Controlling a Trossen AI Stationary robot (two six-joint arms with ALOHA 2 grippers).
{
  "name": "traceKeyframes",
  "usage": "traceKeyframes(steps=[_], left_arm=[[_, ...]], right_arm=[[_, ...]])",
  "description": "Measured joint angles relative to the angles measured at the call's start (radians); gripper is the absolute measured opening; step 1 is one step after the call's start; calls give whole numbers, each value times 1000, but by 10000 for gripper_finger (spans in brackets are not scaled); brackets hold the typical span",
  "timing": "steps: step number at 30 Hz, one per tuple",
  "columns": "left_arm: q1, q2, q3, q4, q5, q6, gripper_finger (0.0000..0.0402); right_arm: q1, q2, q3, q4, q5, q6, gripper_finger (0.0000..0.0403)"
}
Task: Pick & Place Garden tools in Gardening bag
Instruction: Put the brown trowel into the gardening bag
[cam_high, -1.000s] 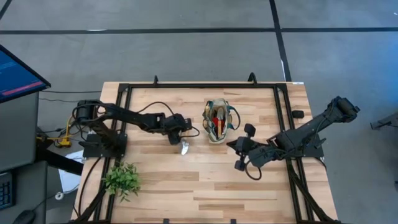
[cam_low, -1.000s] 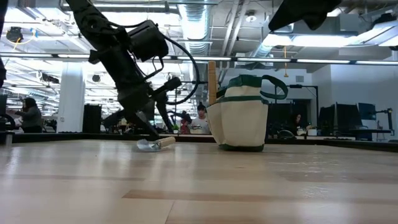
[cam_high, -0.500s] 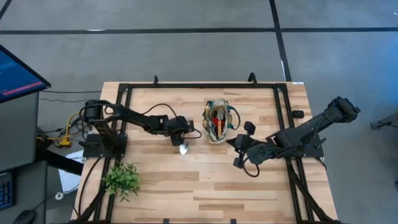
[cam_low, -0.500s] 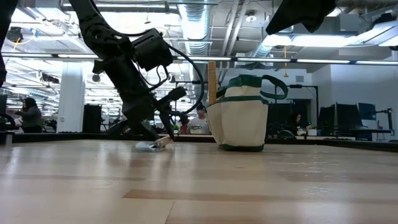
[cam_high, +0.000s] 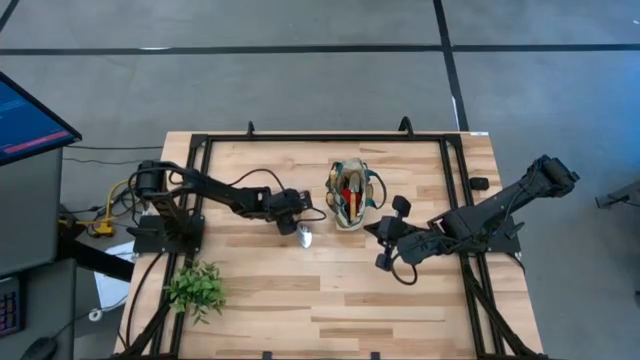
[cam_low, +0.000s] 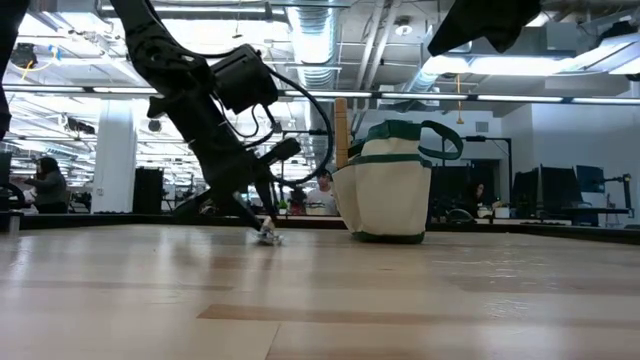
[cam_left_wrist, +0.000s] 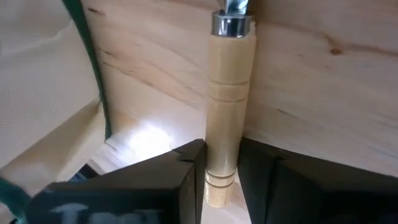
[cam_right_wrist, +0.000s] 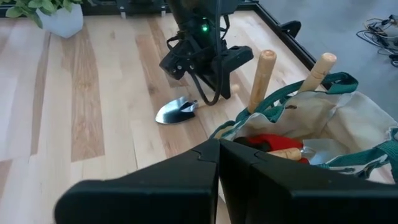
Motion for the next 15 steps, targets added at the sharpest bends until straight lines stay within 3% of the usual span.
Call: traceKeyframes(steps=[9, 15], left_arm=[[-36, 4, -4, -39, -288, -65, 44], [-60, -5, 0, -47, -344, -71, 44]], right_arm=[[40, 0, 0, -7, -56, -1, 0], [64, 0, 0, -27, -56, 0, 0]])
